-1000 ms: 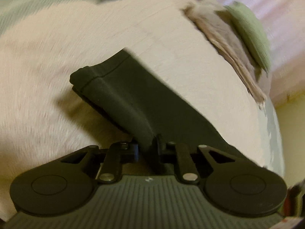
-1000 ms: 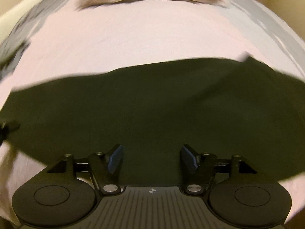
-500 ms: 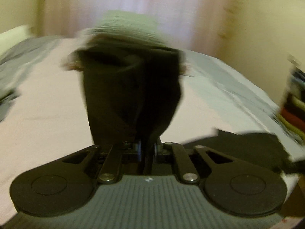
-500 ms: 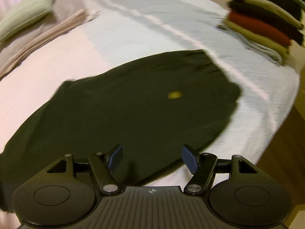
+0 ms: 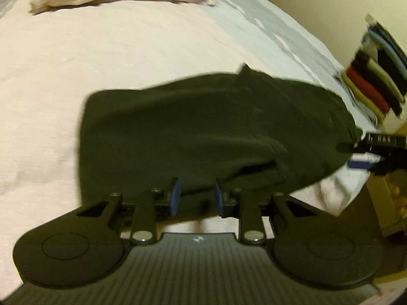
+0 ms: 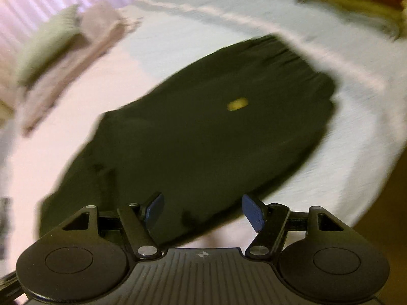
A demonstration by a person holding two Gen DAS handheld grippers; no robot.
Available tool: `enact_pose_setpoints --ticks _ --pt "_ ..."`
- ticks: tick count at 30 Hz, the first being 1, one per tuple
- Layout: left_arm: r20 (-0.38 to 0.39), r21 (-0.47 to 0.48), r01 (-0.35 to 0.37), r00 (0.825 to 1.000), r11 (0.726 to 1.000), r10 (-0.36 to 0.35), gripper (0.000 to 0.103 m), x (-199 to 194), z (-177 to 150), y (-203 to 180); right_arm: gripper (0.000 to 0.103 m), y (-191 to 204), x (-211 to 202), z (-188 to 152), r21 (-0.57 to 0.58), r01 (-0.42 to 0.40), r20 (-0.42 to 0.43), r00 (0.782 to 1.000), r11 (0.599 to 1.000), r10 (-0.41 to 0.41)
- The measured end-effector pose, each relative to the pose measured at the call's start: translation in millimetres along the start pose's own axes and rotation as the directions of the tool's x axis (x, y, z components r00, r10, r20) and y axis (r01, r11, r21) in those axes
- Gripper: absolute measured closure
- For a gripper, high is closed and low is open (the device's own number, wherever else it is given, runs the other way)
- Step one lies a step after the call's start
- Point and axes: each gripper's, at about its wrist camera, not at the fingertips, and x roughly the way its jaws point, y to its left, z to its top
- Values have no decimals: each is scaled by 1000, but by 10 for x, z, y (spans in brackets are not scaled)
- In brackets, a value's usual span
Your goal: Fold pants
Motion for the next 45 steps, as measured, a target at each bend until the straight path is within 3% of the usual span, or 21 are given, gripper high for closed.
enact_pose_setpoints --ticks 4,9,11,12,14,15,17,18,19,20,24,26,27,28,32,33,34,37,39,42,45 --pt "8 -70 -41 999 997 41 79 -42 92 301 38 142 317 -153 107 -198 -79 975 974 207" --pt "3 -130 -69 998 989 70 79 124 58 534 38 354 751 -287 184 -269 -114 950 945 292" --pt "-6 -136 -72 997 988 72 79 164 3 603 51 413 812 -319 169 -267 -90 954 949 285" --pt "-10 -121 -79 997 990 78 79 191 -3 594 74 435 801 -312 138 -275 -72 955 951 287" --pt "-6 -70 -72 997 995 72 78 181 27 536 76 466 703 -284 88 -296 -33 953 951 300" --pt "1 -50 -61 998 997 61 78 173 39 509 87 507 666 -276 34 -284 -15 959 958 284" --pt "4 -21 -42 999 999 42 79 149 47 489 91 595 647 -297 -95 -196 3 980 976 197" --pt "-2 -22 -40 999 999 40 78 172 50 483 103 598 699 -322 -130 -113 7 993 985 115" --pt "-19 -29 -49 999 998 48 78 216 38 496 103 582 798 -349 -162 -4 -3 1000 987 3" --pt "-34 -21 -55 998 998 54 79 263 30 499 103 527 898 -356 -160 26 -26 999 987 -30" --pt "-31 28 -62 998 998 63 78 258 71 430 102 591 730 -250 -74 -35 -7 999 997 34" --pt "-36 13 -56 998 998 56 78 214 67 458 65 585 642 -244 5 -125 -14 992 992 125" --pt "-39 3 -57 998 998 57 78 201 67 479 31 545 616 -271 72 -156 -15 987 985 157" --pt "-38 -7 -59 998 998 58 78 185 63 502 26 502 613 -308 130 -179 -9 983 975 182" --pt "-37 -64 -46 998 997 44 78 152 45 607 29 541 853 -434 132 -190 -94 975 973 203" --pt "-37 -73 -44 998 996 41 78 167 51 620 38 599 927 -480 99 -209 -86 972 973 217" --pt "-36 -82 -42 999 996 40 78 185 53 634 61 654 979 -501 69 -190 -79 977 979 195" --pt "-34 -74 -50 998 996 48 78 218 71 620 78 762 986 -485 4 -184 -38 982 983 184" --pt "-35 -47 -56 998 997 55 78 232 75 575 80 907 984 -531 -134 -83 -33 996 987 80" --pt "-68 31 -93 993 995 95 78 297 68 476 78 839 1051 -551 -103 -38 -104 994 994 27" --pt "-52 74 -97 994 993 101 78 194 113 388 65 1075 890 -436 -191 72 -50 995 979 -83"
